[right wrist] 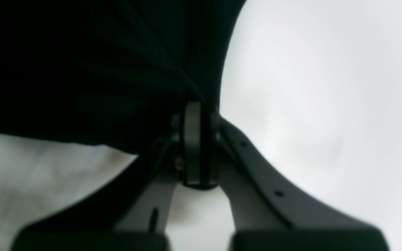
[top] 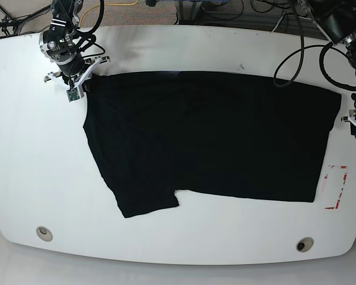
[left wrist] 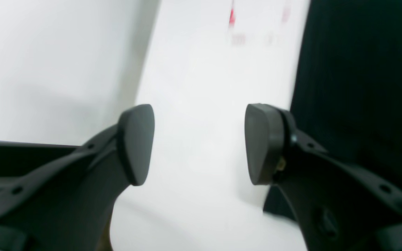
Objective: Fold the T-shirt properly
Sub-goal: 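Drag the shirt with both grippers toward the robot to straighten it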
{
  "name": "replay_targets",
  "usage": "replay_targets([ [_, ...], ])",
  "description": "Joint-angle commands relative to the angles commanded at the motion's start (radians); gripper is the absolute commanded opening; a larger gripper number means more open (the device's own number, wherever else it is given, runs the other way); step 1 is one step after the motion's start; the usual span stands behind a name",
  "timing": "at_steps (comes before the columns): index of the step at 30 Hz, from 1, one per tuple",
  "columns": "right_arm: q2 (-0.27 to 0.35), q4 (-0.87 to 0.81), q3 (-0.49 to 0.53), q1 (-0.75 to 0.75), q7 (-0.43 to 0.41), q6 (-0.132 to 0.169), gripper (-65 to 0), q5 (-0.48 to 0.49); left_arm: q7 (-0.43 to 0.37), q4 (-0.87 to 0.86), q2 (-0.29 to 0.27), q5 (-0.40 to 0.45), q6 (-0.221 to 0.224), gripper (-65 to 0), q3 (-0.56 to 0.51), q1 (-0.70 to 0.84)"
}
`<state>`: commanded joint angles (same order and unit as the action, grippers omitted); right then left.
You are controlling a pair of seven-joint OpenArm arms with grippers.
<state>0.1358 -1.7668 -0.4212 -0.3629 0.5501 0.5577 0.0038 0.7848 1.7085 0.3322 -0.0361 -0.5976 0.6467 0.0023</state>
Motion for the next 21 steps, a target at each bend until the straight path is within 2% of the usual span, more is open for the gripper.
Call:
replay_targets([
  [3,0.000,0.000,0.002,0.000,0.000,0.000,-61.5,0.000,0.000,-0.008,-0.003,-0.028,-0.003,-25.3,-0.021,0.035],
  [8,-0.002,0.002,0.005,0.000,0.000,0.000,-61.2,0.002,-0.002,-0.049,-0.005,-0.074,0.000,-18.8,-0.048,0.055],
  [21,-0.002,0.002,0.005,0.000,0.000,0.000,-61.4,0.002,-0.014,-0.201,0.002,-0.078,0.000,-18.3,-0.048,0.064],
])
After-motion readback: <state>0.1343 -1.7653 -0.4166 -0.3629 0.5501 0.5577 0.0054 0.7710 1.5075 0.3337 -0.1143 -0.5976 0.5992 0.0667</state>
